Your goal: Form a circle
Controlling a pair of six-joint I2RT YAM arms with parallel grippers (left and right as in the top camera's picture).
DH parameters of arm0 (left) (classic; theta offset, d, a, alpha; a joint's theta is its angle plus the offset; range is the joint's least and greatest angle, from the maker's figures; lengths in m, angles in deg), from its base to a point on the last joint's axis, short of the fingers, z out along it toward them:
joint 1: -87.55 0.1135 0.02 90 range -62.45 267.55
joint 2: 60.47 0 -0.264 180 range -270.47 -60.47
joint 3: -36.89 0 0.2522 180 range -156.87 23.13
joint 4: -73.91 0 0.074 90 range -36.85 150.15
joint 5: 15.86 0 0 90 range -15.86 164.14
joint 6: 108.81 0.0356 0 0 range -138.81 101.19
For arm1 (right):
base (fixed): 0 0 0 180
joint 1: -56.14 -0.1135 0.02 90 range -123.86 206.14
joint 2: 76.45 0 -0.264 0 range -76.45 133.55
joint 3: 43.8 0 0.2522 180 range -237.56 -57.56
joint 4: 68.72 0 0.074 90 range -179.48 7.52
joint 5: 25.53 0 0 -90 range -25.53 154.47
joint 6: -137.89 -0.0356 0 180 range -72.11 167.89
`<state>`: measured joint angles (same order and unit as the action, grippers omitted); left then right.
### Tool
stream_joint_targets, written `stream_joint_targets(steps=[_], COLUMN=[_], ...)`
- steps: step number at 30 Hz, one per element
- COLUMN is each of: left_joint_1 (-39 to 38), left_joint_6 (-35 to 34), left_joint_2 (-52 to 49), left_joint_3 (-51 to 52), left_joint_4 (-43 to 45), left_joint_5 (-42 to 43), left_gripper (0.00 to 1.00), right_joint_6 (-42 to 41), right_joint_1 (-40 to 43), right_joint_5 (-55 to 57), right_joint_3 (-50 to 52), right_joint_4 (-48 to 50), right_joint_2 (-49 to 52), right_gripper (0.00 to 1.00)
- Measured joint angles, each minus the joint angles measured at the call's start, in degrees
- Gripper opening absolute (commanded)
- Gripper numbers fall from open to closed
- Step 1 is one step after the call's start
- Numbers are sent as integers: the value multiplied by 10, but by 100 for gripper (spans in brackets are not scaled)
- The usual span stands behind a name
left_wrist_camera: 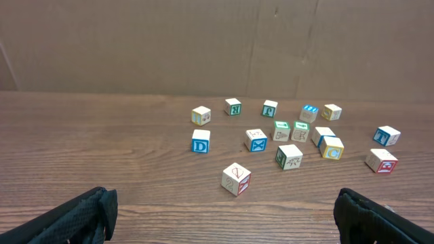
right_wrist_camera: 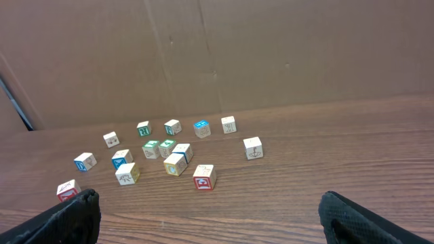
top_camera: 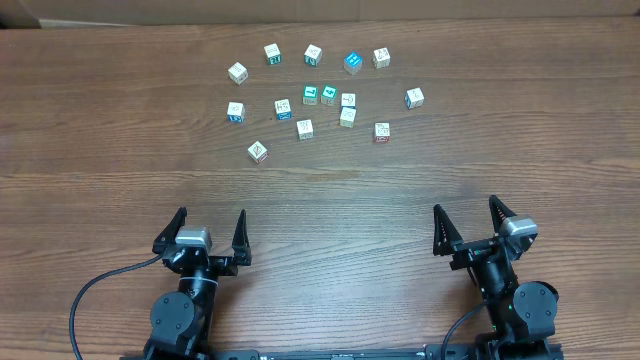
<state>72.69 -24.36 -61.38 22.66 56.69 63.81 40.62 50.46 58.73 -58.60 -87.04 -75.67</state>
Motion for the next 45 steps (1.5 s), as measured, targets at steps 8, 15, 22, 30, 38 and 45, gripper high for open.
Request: stream_joint_targets(steps=[8,15,22,30,38,45], left_joint_1=[0,0,0,0,0,0], left_joint_6=[16,17,17,17,17,17], left_joint_2=[0,0,0,0,0,0], left_joint_3=[0,0,0,0,0,0], left_joint_4=[3,3,3,3,3,3], left_joint_5=[-33,-39,-39,-39,-39,-41], left_gripper=[99,99,99,100,100,100], right_joint_6=[0,0,0,0,0,0], right_joint_1=[0,0,0,0,0,0], right_joint_5=[0,0,0,0,0,0], right_joint_3=[0,0,0,0,0,0], right_joint_4=[0,0,0,0,0,0], right_joint_2=[0,0,0,0,0,0], right_gripper=[100,100,100,100,100,100])
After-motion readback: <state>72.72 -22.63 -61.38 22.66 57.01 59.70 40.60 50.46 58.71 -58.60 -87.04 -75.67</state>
